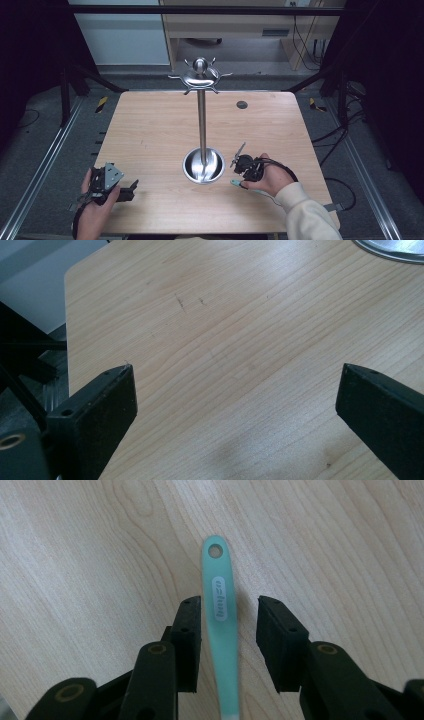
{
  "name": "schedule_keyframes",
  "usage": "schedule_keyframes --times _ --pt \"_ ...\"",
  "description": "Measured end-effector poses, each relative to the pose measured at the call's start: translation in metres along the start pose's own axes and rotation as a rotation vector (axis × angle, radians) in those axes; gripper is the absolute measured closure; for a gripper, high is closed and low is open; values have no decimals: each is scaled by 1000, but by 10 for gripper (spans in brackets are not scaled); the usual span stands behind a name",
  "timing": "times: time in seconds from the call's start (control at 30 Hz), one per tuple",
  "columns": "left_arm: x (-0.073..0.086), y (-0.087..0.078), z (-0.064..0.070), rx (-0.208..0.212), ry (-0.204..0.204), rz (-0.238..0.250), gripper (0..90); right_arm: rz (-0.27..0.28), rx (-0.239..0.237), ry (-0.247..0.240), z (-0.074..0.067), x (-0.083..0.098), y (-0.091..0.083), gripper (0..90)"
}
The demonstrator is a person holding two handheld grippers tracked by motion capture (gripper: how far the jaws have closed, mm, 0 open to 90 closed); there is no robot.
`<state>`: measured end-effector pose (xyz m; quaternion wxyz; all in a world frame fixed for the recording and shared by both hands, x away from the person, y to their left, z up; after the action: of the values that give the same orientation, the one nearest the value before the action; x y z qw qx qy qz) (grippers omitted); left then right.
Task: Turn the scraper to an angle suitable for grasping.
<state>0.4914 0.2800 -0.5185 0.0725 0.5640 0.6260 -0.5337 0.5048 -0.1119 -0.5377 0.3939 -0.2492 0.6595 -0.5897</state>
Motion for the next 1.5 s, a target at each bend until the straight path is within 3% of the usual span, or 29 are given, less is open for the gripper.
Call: schedule_keyframes --times 0.33,0.47,1.5 --pt "-1 2 1 3 1 0 28 -43 -11 0 0 3 7 613" --pt "-1 1 1 5 6 -1 28 -60 -9 -11 0 3 10 645" --pt "-1 2 2 10 3 0 28 -92 -30 -29 -1 5 15 704"
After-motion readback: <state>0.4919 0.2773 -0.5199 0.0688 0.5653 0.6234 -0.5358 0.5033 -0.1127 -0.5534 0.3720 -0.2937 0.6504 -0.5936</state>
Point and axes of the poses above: each handheld gripper's, and its own axes: y roughly forward along the jaws, x roughly out of its underside, z roughly to its right, the point moved 9 cm from there along y, roughly forward along the jaws, and after that the axes turned 7 degrees about y, right-handed, at the moved point
